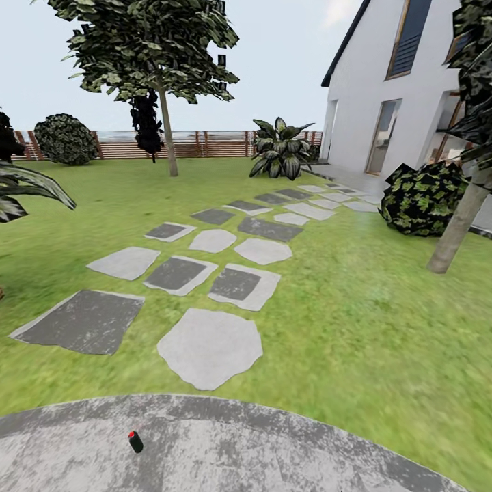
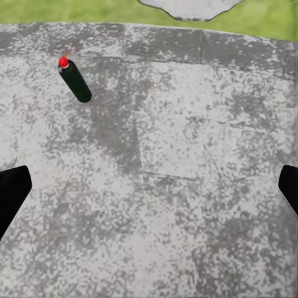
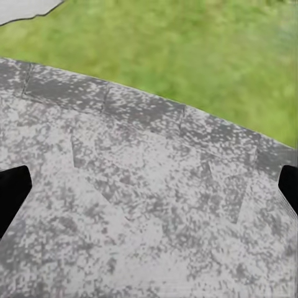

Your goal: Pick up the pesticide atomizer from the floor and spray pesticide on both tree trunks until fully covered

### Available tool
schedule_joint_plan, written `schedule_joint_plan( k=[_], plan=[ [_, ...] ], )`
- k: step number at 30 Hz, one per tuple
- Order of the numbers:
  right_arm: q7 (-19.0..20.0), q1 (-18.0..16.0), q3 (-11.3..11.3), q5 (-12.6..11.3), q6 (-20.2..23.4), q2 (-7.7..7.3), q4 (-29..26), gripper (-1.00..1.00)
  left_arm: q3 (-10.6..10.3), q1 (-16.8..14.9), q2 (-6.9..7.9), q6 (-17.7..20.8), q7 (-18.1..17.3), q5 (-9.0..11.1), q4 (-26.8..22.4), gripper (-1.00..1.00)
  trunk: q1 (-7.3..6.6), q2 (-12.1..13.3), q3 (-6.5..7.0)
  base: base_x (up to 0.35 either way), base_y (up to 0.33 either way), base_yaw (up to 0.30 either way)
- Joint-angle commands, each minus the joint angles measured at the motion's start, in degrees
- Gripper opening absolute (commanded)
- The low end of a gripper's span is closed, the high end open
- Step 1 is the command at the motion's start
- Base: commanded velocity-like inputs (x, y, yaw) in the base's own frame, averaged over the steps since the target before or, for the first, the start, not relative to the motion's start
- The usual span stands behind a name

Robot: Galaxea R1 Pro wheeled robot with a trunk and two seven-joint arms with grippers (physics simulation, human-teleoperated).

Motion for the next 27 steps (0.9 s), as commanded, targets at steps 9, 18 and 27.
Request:
schedule_joint_plan(
  k=[9,18,27],
  plan=[
    [0.03,-0.03,0.01,0.07,-0.18,-0.03,0.05,1.0,0.25,-0.05,-0.01,-0.19,-0.02,-0.03,0.05,1.0,0.03,-0.02,-0.05,0.282,0.135,0.0],
    [0.03,-0.03,0.01,0.05,-0.18,-0.03,0.05,1.0,0.2,-0.07,-0.01,-0.19,-0.02,-0.03,0.05,1.0,0.03,-0.02,-0.05,0.229,0.192,0.0],
    [0.03,-0.03,0.01,0.05,-0.18,-0.03,0.09,1.0,0.13,-0.09,-0.3,-0.21,-0.02,-0.34,-0.03,1.0,0.03,-0.02,-0.05,0.119,-0.041,0.0]
  ],
)
